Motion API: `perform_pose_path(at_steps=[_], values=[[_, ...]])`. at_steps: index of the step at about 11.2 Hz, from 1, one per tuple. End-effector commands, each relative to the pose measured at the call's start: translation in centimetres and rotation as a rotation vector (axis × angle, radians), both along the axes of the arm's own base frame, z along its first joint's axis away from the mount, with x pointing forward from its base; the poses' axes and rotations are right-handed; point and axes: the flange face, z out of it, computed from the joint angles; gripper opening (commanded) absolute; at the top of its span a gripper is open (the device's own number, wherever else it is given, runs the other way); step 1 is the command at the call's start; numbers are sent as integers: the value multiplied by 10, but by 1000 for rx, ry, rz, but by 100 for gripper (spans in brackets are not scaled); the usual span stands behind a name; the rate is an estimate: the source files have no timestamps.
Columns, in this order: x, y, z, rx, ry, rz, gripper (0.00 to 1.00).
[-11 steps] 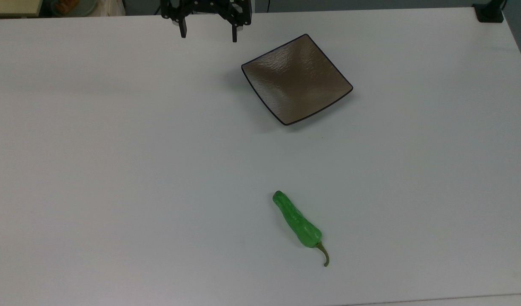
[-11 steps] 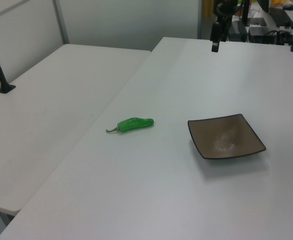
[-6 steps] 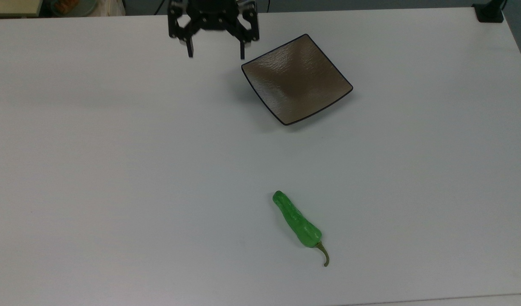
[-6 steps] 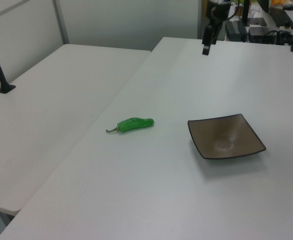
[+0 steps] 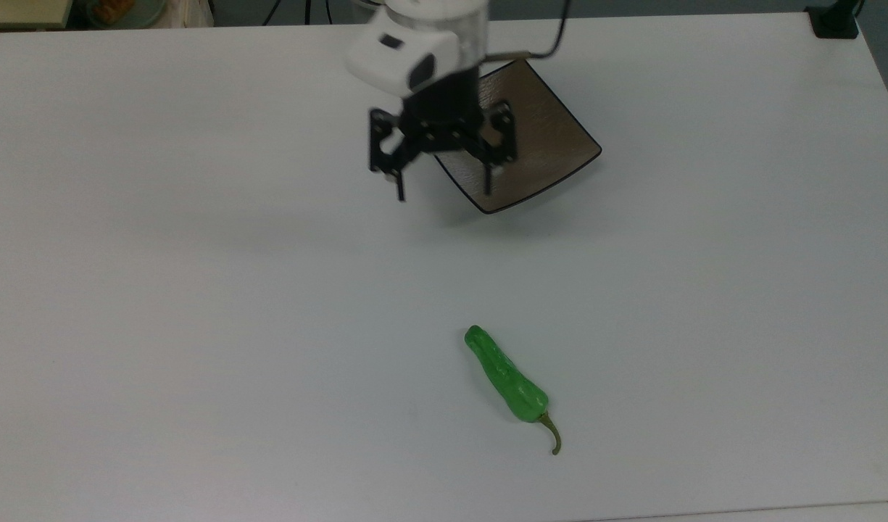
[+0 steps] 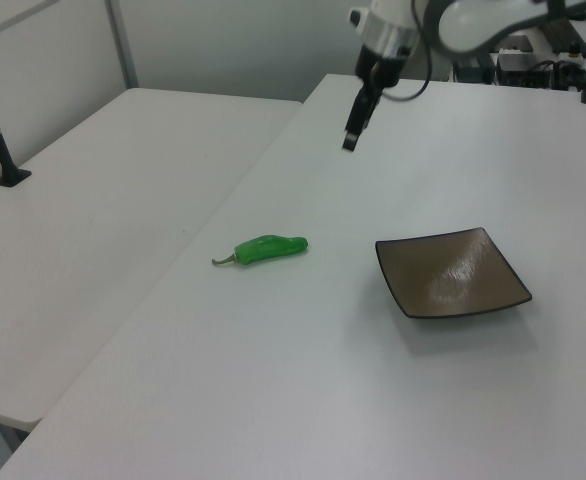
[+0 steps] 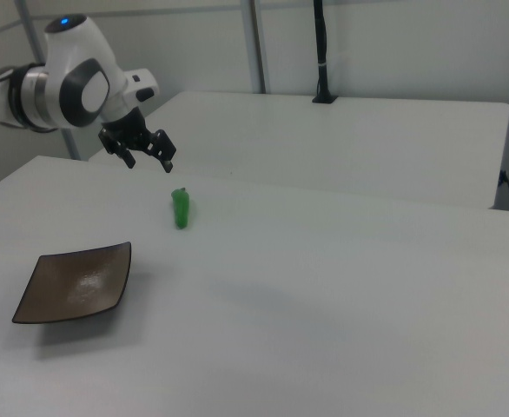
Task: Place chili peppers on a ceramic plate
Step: 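Move the open gripper over the table toward the green chili pepper, then lower the gripper around the middle of the green chili pepper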
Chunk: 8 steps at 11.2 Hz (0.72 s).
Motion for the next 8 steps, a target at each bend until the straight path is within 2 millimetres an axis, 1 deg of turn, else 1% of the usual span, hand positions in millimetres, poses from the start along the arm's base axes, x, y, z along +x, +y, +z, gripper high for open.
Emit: perform_pose_path(at_steps=[1, 3, 5, 6, 8], values=[[27, 41, -42, 36, -98, 7, 100], [42, 43, -52, 43, -127, 7, 100], [67, 49, -68, 4, -151, 27, 100], [75, 52, -87, -26, -153, 45, 100], [86, 61, -112, 1, -250, 68, 100]])
